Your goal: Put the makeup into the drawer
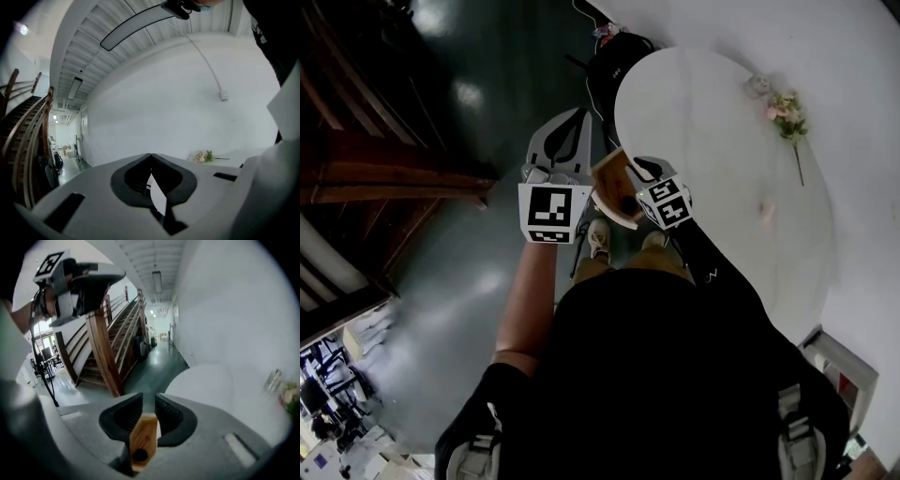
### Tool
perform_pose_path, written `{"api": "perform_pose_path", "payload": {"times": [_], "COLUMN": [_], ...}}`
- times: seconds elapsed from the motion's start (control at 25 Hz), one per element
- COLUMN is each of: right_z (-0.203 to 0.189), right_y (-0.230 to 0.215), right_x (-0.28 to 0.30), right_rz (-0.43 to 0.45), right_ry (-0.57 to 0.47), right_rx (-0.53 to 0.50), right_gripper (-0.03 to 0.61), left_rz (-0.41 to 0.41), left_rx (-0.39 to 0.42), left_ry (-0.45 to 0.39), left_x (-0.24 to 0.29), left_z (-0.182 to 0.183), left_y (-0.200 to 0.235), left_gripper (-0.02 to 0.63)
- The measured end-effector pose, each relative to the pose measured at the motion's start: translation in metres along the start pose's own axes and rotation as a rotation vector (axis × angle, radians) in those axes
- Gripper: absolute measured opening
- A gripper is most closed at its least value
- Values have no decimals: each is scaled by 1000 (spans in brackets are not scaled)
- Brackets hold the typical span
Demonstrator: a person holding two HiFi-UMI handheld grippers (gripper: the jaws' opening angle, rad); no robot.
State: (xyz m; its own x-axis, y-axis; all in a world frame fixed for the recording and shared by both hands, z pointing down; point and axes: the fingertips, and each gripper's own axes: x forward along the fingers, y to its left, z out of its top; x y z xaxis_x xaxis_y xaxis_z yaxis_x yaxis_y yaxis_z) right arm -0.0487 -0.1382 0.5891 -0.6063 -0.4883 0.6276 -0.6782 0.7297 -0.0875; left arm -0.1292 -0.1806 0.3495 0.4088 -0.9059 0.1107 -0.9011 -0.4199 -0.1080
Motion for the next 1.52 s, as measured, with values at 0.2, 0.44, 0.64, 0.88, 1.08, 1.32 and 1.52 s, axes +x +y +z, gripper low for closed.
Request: {"api": "perform_pose_path", "payload": {"times": [0.2,0.44,0.64,0.88,1.08,1.32,1.52], "right_z": [124,233,258,241,211,162,119], "right_y": [-26,-31,-27,-55,-86,-127,-144], "right_x": [-56,-145,-168,-195,-239,-300,-355], "right_rz": [-107,-200,-248,-364,-513,-693,-841], "right_ry": [-307,-644,-714,-725,-716,-695,-670], "right_rx": [-58,-114,-177,-133,-97,-20,22], "right_gripper": [67,67,67,67,67,67,67], "left_rz": [23,43,13,-93,-239,-434,-589], "left_rx": [13,3,14,32,36,42,50], "left_ry": [-28,-51,-64,-85,-106,-125,-143], "left_x": [3,9,18,41,70,105,117], "left_z": [17,35,44,55,63,71,78], "left_y": [13,24,21,-9,-66,-156,-231], "left_gripper": [9,9,9,9,9,9,9]}}
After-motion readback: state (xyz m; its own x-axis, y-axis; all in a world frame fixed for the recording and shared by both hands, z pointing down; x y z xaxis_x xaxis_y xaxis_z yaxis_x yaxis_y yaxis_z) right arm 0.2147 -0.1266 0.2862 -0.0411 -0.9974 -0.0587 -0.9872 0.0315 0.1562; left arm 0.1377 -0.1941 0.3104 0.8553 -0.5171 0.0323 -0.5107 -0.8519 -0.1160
